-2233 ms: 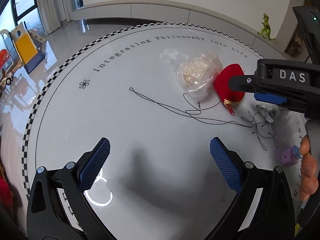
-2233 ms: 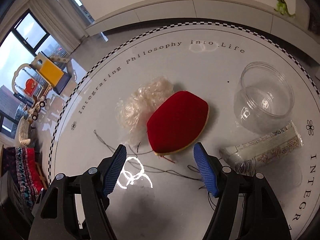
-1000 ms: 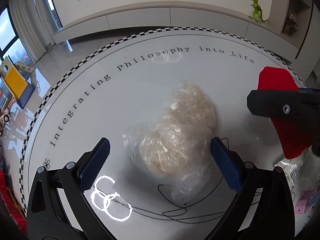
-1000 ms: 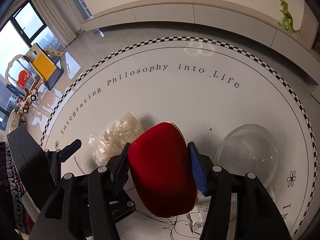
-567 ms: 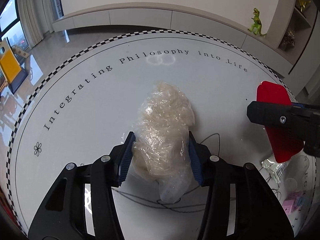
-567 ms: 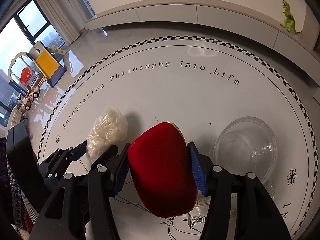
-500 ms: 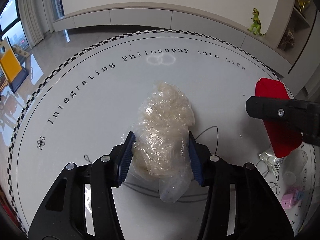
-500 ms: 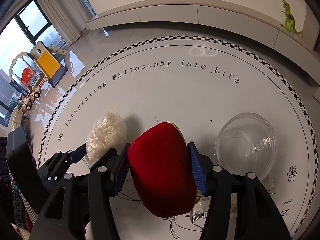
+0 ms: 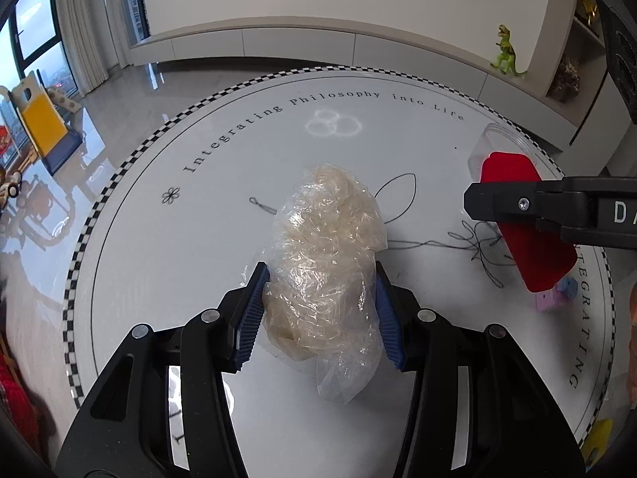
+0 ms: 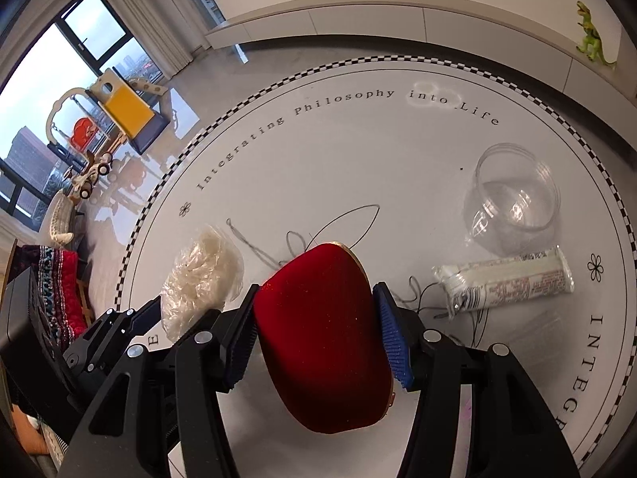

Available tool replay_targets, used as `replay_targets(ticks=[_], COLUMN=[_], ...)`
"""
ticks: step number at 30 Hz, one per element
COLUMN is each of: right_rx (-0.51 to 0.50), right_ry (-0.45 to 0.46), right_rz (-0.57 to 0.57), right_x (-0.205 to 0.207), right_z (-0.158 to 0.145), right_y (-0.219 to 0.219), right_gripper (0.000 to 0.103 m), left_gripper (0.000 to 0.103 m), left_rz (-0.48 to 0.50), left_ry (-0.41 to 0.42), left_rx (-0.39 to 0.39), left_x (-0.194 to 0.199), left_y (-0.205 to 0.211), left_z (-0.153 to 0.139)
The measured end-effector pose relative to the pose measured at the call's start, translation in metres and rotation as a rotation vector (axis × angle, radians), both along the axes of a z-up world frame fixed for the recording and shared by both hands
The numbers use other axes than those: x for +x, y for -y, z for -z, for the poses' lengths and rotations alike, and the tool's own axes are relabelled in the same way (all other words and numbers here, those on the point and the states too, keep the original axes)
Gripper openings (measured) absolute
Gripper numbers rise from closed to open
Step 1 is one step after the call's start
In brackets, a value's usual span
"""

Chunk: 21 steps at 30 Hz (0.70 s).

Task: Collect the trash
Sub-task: 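Carry the red pouch and fluff bag over the bin and release both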

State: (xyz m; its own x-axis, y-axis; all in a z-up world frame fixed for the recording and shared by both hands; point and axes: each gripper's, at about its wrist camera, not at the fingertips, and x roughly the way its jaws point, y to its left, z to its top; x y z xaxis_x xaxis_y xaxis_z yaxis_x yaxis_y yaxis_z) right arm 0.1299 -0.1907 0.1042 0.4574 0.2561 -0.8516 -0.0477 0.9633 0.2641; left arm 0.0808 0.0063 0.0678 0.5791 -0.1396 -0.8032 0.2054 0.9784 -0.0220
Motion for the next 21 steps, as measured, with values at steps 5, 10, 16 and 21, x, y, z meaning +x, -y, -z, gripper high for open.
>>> replay_targets(ticks=[5, 10, 16, 21], right_rx=[0.005, 0.011, 0.031, 0.033], right_ry=[0.009, 0.018, 0.022, 0.023], right_rz=[-0.044, -0.094, -0.163, -0.225], right_x=[-0.029, -0.058, -0.100, -0.133], right_z=[-0.007, -0.012, -0.010, -0.006], right_y=[-0.020, -0.041, -0.072, -0.104], right_gripper=[0.057, 0.057, 0.057, 0.057], left_gripper=[0.050, 0.050, 0.050, 0.050], left_rz=[-0.035, -0.070, -0.123, -0.182], left_ry=[0.015, 0.041, 0.052, 0.054], left_rx=[-0.003, -0.002, 0.002, -0.023], left_x=[-0.033, -0.068, -0.114, -0.156], left_y=[-0.020, -0.037, -0.059, -0.085], left_z=[-0.010, -0.020, -0.022, -0.017])
